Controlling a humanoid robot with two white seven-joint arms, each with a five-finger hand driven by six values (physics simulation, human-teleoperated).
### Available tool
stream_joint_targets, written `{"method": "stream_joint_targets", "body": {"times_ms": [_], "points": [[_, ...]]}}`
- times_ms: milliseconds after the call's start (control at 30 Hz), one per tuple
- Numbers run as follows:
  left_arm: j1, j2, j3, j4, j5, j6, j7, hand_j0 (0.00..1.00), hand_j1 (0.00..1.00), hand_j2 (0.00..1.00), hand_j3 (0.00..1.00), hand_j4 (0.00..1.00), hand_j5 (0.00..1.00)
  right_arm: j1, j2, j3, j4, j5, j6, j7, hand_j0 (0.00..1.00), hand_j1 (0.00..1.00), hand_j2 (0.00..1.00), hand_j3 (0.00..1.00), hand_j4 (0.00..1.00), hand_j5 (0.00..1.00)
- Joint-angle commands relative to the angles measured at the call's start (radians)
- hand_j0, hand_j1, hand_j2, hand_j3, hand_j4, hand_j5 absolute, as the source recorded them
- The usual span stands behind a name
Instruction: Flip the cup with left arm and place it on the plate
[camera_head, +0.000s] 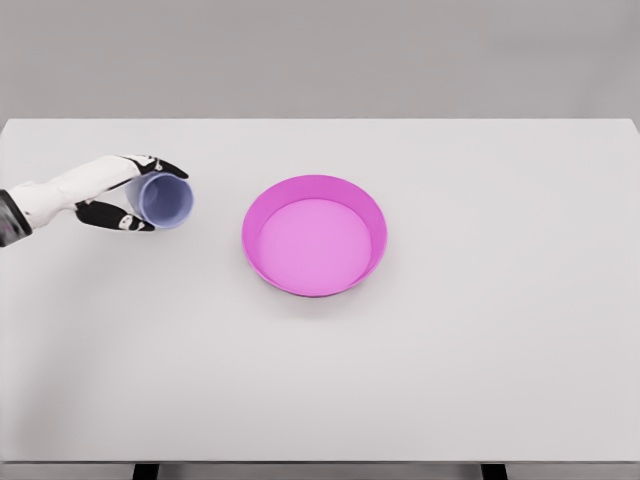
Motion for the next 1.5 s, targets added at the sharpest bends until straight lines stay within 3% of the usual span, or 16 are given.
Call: {"method": "stream_joint_targets", "body": {"times_ms": [0,767,867,1467], "points": [[0.000,0.001,-0.004,-0.021,0.032,0.002,0.000,0.78,0.78,0.78,0.78,0.78,0.78,0.000,0.000,0.000,-0.001,0.000,0.000,0.000,1.00,1.00,1.00,1.00,1.00,1.00],[0.002,-0.031,-0.013,-0.161,0.069,0.002,0.000,0.78,0.78,0.78,0.78,0.78,0.78,0.000,0.000,0.000,0.000,0.000,0.000,0.000,1.00,1.00,1.00,1.00,1.00,1.00],[0.000,-0.032,-0.049,-0.168,0.103,0.002,0.000,0.78,0.78,0.78,0.78,0.78,0.78,0.000,0.000,0.000,-0.001,0.000,0.000,0.000,1.00,1.00,1.00,1.00,1.00,1.00],[0.000,-0.061,-0.090,-0.251,0.141,0.002,0.000,0.78,0.78,0.78,0.78,0.78,0.78,0.000,0.000,0.000,0.000,0.000,0.000,0.000,1.00,1.00,1.00,1.00,1.00,1.00]]}}
